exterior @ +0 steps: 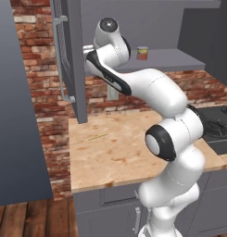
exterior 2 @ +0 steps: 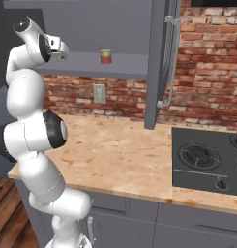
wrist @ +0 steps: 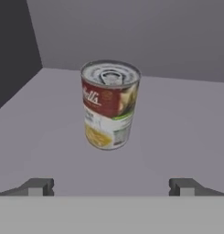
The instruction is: Restock the canned food cabinet by taking the new fresh canned food from the counter and placing it in the cabinet. Then, take the old canned food from the cabinet and place it on the counter.
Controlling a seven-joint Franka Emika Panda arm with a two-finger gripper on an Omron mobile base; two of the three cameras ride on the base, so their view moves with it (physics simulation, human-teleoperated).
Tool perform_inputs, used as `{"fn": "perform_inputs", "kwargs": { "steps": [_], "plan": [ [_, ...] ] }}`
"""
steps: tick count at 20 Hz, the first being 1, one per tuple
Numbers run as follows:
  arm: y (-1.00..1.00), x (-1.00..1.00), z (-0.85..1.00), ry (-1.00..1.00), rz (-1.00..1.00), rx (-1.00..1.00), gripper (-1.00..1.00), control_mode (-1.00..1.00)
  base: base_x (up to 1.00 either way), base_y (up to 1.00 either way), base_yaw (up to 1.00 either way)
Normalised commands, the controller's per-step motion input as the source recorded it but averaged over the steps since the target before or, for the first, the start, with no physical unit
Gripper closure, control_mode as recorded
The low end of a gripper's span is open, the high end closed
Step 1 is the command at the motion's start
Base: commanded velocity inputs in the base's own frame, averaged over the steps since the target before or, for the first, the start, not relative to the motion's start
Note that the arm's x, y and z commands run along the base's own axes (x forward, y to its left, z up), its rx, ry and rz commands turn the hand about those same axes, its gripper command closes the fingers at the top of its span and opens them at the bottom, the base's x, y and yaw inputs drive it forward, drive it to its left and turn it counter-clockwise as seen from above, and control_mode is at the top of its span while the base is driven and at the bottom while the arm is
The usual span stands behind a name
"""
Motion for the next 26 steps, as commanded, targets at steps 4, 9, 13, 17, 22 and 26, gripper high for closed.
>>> {"fn": "perform_inputs", "kwargs": {
  "steps": [4, 9, 13, 17, 22, 26],
  "plan": [
    [0.11, 0.18, 0.0, 0.0, -0.01, 0.0, -1.0, -1.0, 0.0, 0.0, 0.0],
    [0.02, 0.31, -0.02, 0.0, -0.03, 0.0, -1.0, -1.0, 0.0, 0.0, 0.0],
    [0.0, 0.29, -0.01, 0.0, -0.02, 0.0, -1.0, -1.0, 0.0, 0.0, 0.0],
    [0.0, 0.3, -0.01, 0.0, -0.01, 0.0, -1.0, -1.0, 0.0, 0.0, 0.0],
    [0.0, 0.2, 0.0, 0.0, -0.01, 0.0, -1.0, -1.0, 0.0, 0.0, 0.0],
    [0.0, 0.13, -0.03, 0.0, 0.0, 0.0, -1.0, -1.0, 0.0, 0.0, 0.0]
  ]
}}
